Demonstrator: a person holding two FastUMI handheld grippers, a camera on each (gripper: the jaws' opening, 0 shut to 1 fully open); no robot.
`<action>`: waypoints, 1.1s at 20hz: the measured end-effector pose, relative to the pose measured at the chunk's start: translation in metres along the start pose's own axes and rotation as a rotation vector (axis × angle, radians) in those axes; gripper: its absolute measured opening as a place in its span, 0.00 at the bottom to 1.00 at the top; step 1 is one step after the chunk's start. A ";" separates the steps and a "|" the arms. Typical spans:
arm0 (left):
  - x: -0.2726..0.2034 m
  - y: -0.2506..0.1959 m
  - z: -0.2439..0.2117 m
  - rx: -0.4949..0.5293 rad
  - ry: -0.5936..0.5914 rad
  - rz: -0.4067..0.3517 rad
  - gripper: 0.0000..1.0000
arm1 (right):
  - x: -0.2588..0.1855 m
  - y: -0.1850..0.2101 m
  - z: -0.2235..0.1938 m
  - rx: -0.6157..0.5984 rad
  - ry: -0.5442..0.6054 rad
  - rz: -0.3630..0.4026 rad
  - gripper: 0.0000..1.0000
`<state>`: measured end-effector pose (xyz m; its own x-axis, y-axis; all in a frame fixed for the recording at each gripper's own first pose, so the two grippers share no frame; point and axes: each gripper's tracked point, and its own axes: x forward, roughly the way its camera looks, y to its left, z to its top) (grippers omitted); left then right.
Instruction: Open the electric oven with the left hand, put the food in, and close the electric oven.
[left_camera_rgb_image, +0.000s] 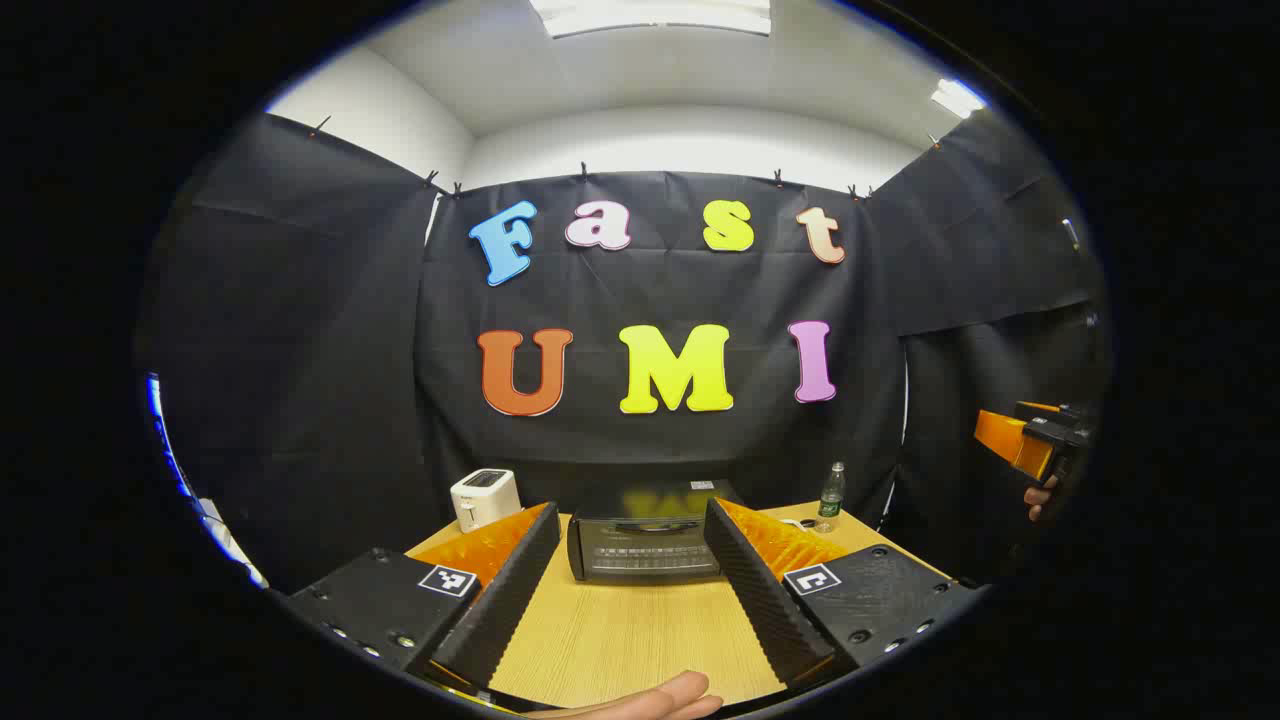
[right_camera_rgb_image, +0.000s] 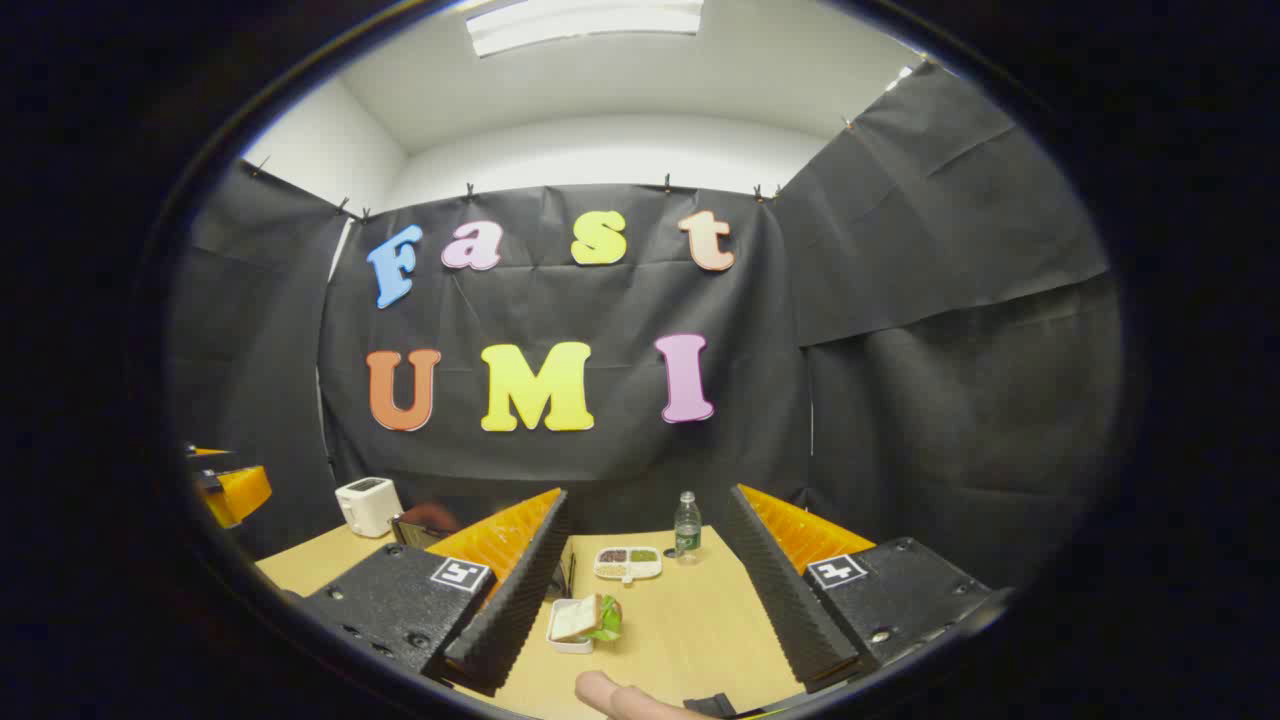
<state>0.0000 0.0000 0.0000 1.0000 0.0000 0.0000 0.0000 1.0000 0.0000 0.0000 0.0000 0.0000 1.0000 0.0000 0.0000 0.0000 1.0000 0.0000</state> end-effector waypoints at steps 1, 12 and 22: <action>0.000 0.000 0.001 -0.004 -0.002 -0.001 0.96 | 0.000 0.000 0.000 0.002 -0.002 0.002 1.00; 0.031 -0.013 -0.011 -0.018 0.010 -0.028 0.96 | 0.011 -0.022 -0.018 0.026 0.000 0.001 0.95; 0.126 -0.032 -0.028 -0.029 0.029 -0.056 0.96 | 0.014 -0.065 -0.015 -0.005 -0.037 -0.037 1.00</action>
<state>0.1263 -0.0321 -0.0281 0.9980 -0.0568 -0.0278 0.0560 0.9980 -0.0294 0.0143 -0.0654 -0.0152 0.9986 -0.0369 0.0372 0.0371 0.9993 -0.0045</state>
